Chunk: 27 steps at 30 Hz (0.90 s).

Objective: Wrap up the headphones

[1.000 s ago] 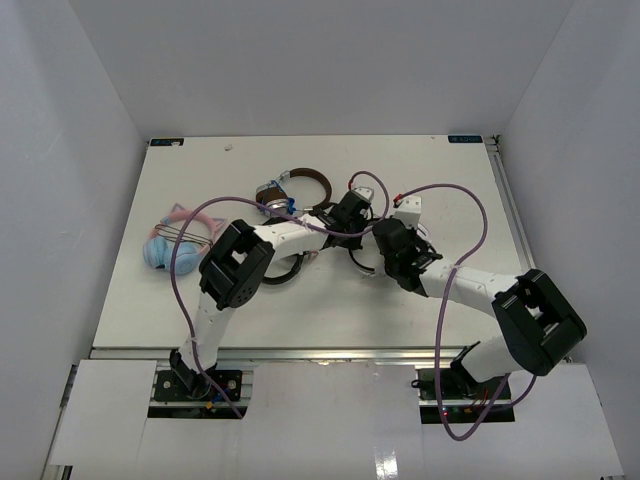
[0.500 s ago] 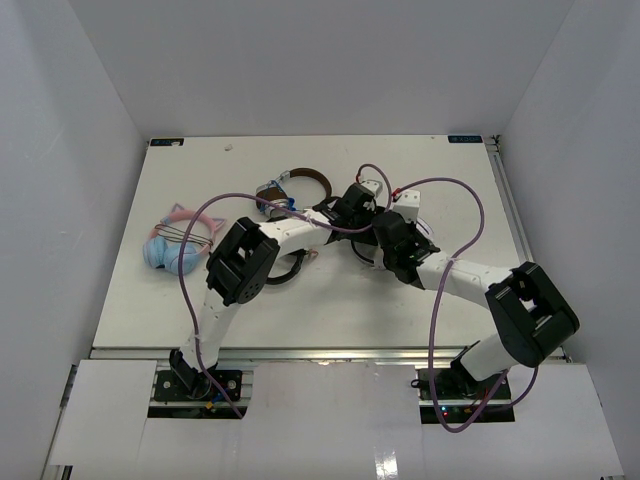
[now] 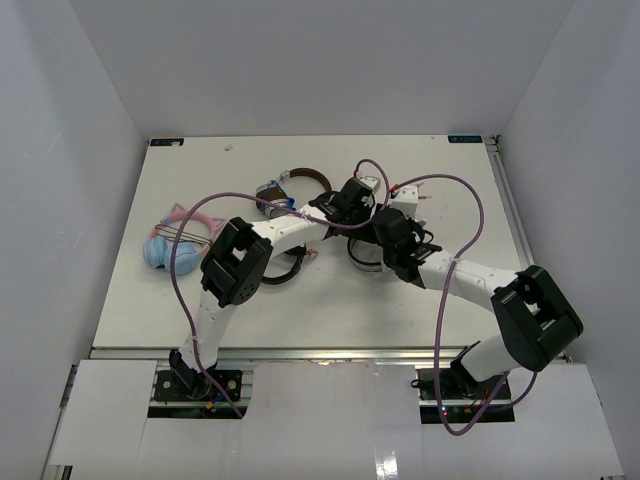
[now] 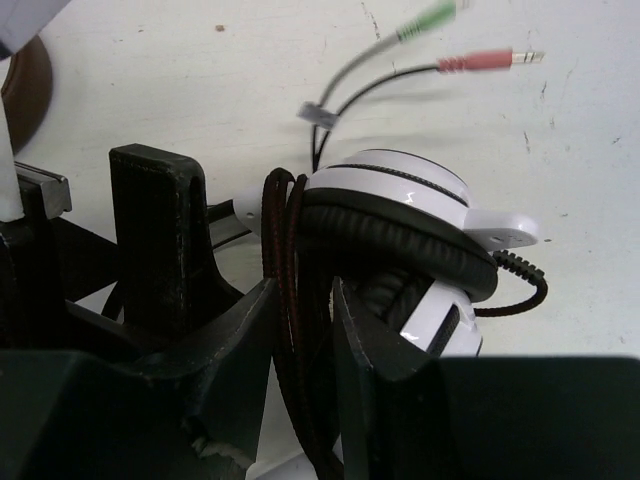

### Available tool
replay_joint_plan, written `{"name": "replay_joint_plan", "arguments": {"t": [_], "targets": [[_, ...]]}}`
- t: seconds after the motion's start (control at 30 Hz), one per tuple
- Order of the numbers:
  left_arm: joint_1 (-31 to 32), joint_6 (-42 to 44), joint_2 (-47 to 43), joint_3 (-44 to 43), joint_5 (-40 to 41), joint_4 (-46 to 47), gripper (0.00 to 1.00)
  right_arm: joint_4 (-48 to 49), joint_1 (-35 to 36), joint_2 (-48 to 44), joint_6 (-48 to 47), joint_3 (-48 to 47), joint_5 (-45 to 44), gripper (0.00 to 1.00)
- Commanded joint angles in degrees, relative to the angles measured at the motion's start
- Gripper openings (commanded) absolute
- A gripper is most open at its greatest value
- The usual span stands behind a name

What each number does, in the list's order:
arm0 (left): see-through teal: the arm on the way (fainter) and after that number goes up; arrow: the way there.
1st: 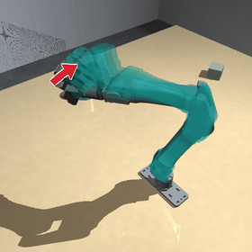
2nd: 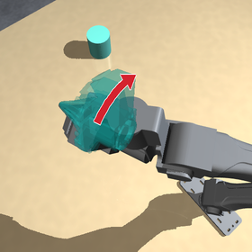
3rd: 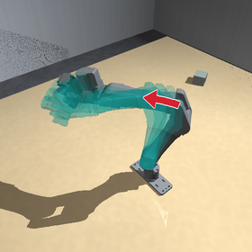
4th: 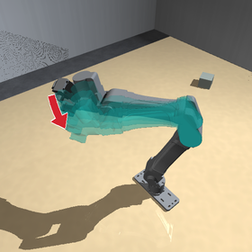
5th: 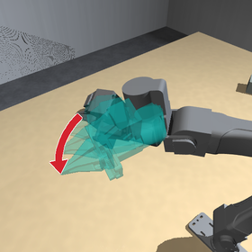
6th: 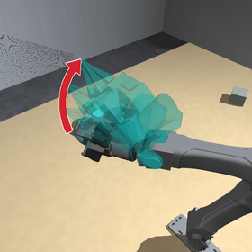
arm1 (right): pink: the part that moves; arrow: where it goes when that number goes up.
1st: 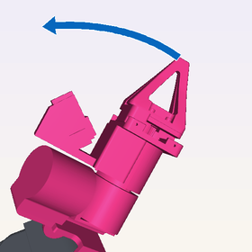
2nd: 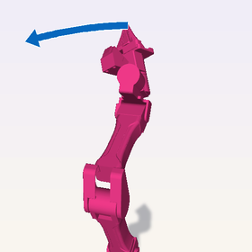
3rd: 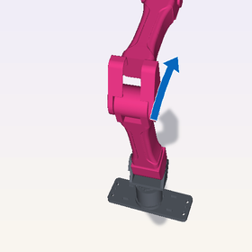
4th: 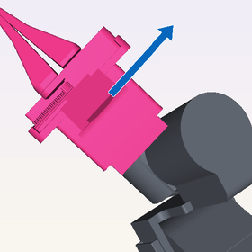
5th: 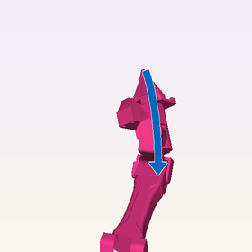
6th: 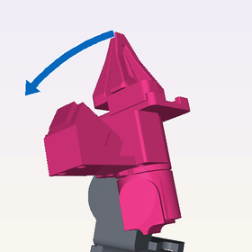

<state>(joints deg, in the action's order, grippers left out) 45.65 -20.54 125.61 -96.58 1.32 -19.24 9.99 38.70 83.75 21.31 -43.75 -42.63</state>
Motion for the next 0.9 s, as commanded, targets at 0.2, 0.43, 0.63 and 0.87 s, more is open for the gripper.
{"name": "replay_joint_plan", "arguments": {"t": [0.2,0.43,0.63,0.87], "targets": [[0.06,1.03,-6.51,-3.68,4.56,-4.67,0.87,-1.81,0.41,-7.69,-1.83,-2.13,0.27,0.38],[0.05,2.13,-9.67,-3.20,4.93,-5.98,0.88,-6.07,0.41,-13.82,-2.15,-3.33,1.04,0.40],[-0.03,4.45,-13.75,-2.88,1.41,-9.14,0.84,-13.86,0.33,-19.36,-2.33,-5.68,7.88,0.40],[-0.03,5.08,-28.77,9.85,-1.15,-10.24,0.84,-22.09,0.33,-30.76,0.62,-3.98,23.54,0.60]]}}
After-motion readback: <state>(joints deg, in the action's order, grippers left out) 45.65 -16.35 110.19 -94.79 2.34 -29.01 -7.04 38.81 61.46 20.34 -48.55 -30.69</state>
